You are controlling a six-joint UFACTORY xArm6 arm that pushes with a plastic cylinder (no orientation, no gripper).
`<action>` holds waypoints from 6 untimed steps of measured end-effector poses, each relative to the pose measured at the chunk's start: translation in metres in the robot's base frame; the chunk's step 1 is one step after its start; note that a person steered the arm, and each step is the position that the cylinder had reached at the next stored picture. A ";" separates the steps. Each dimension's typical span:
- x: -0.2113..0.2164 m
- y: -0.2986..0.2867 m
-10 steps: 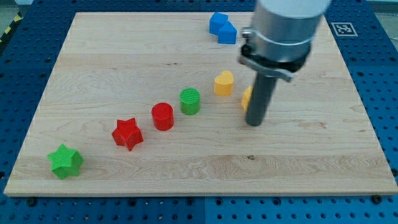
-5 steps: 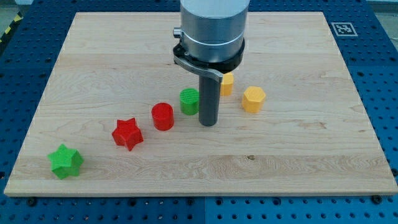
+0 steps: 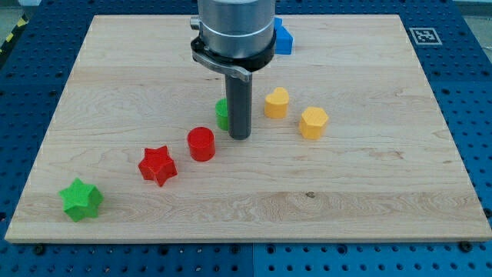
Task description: Push the green circle diagonally to the top left of the yellow heart
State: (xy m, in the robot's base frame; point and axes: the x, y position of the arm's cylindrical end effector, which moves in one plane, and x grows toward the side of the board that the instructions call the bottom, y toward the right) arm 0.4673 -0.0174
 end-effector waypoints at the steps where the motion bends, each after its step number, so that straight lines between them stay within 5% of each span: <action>1: -0.024 -0.009; 3: -0.068 -0.034; 6: -0.070 -0.100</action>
State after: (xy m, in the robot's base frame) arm 0.3974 -0.1176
